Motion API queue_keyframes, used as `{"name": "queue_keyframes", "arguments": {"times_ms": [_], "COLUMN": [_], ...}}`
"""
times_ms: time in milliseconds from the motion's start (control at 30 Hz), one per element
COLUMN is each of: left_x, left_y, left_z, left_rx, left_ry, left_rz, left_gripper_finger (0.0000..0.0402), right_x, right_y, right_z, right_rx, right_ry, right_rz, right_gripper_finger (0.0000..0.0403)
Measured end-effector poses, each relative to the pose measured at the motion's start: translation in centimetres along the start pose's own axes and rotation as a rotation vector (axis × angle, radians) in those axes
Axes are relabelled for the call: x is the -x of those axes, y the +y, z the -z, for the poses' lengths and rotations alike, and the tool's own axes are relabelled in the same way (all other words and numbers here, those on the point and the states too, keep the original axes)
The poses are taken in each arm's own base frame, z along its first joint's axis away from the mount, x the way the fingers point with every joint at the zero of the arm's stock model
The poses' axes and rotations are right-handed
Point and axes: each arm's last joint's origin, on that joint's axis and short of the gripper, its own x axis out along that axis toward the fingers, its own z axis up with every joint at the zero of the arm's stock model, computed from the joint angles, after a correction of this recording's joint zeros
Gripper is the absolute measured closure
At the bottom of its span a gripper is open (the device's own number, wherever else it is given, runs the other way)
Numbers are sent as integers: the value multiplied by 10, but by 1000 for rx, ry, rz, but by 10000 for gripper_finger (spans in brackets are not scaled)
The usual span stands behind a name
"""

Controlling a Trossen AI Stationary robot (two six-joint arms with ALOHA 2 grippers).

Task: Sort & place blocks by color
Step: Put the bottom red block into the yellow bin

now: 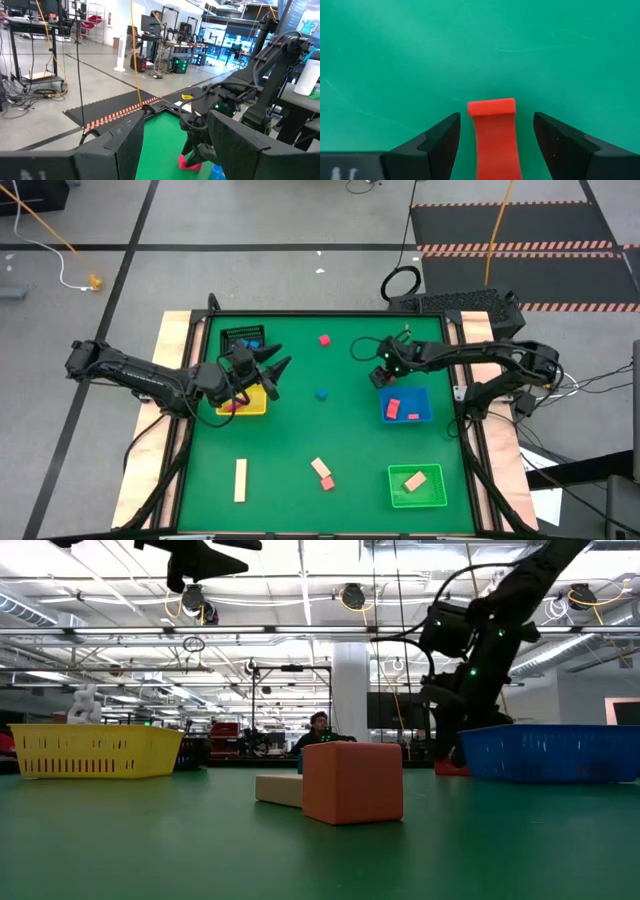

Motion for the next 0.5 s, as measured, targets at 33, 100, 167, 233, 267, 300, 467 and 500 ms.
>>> {"name": "queue_keyframes", "arguments": {"times_ms": [33,100,167,233,267,300,467,500], "left_x": [0,0,0,0,0,0,0,-1], "left_y": [0,0,0,0,0,0,1,1], "left_z": [0,0,0,0,0,0,0,0], "left_rx": [-1,-9,-19,-23,-24,-24,-27,-27], "left_ry": [0,0,0,0,0,0,-1,-1], "left_rz": [0,0,0,0,0,0,-3,-5], "left_gripper_finger": [183,183,183,183,183,183,183,183], "right_x": [-2,-7,-11,-14,-15,-16,-19,-19], "right_y": [-1,-2,-5,-8,-9,-10,-14,-14], "right_z": [1,5,10,15,17,19,25,25], "right_rx": [-7,-12,-15,-34,-47,-57,-63,-61], "right_ry": [-17,-54,-76,-86,-89,-91,-88,-86], "right_rz": [-10,-32,-42,-42,-44,-42,-37,-36], "right_gripper_finger": [161,161,161,161,161,161,188,200]}}
